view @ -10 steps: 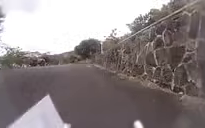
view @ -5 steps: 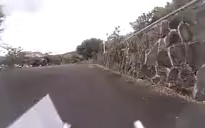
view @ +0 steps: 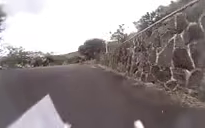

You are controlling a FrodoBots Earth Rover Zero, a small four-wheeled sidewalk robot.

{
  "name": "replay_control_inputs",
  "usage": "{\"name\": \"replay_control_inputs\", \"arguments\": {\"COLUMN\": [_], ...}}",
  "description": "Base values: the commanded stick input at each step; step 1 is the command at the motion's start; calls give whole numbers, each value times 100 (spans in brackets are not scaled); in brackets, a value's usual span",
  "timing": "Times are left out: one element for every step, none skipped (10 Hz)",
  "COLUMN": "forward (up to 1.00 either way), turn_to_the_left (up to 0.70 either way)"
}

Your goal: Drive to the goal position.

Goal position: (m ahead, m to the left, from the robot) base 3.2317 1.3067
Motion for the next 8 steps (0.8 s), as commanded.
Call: {"name": "replay_control_inputs", "arguments": {"forward": [100, 100, 100, 100, 100, 100, 100, 100], "turn_to_the_left": [0, 0, 0, 0, 0, 0, 0, 0]}}
